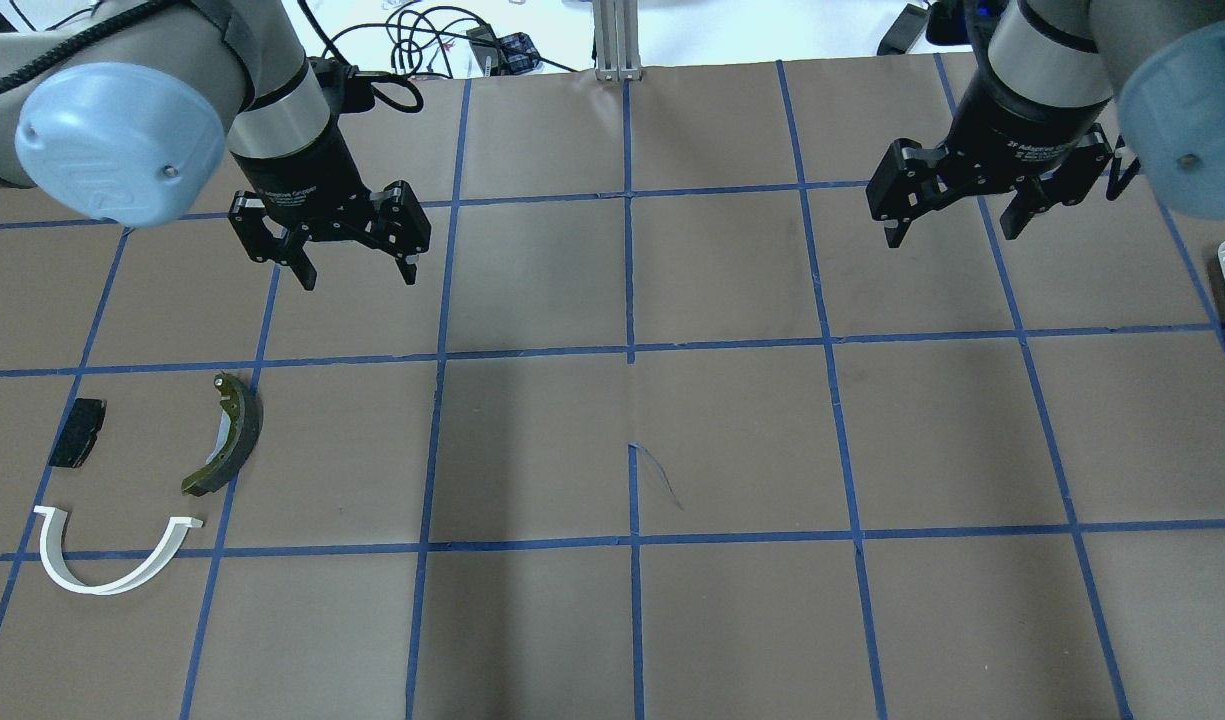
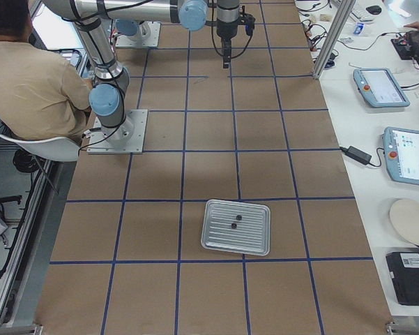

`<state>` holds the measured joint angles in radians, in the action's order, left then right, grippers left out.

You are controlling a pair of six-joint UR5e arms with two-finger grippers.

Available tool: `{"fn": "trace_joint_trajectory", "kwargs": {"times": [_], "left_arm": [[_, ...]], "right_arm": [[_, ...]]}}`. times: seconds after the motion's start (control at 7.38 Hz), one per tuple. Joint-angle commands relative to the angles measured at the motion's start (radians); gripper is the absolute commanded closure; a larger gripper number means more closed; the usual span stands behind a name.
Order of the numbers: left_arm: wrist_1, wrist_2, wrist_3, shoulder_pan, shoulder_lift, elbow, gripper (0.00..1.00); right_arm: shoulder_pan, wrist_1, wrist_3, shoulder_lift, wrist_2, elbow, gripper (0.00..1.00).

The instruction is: Place bearing gear from tray to pile

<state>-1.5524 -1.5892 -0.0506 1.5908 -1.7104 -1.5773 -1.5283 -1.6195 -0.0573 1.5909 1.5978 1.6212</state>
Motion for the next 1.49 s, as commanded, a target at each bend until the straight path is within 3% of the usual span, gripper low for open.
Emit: {"fn": "trace_joint_trajectory", "kwargs": {"times": [0.0, 0.27, 0.68, 1.36], "left_arm": [[0.0, 0.0, 0.0, 0.0, 0.0, 0.0, 0.0], [0.0, 0.0, 0.0, 0.0, 0.0, 0.0, 0.0], [0.0, 0.0, 0.0, -0.002, 0.0, 0.0, 0.0], [0.0, 0.0, 0.0, -0.002, 0.011, -0.018, 0.0]], "right_arm": [[0.048, -0.02, -0.069, -0.032, 0.001, -0.006, 0.0], [0.228, -0.064, -0.246, -0.069, -0.003, -0.003, 0.0], [0.405, -0.109, -0.581, -0.147, 0.008, -0.001, 0.0], [0.707, -0.419, -1.089, -0.409, 0.001, -0.024, 0.0]]}}
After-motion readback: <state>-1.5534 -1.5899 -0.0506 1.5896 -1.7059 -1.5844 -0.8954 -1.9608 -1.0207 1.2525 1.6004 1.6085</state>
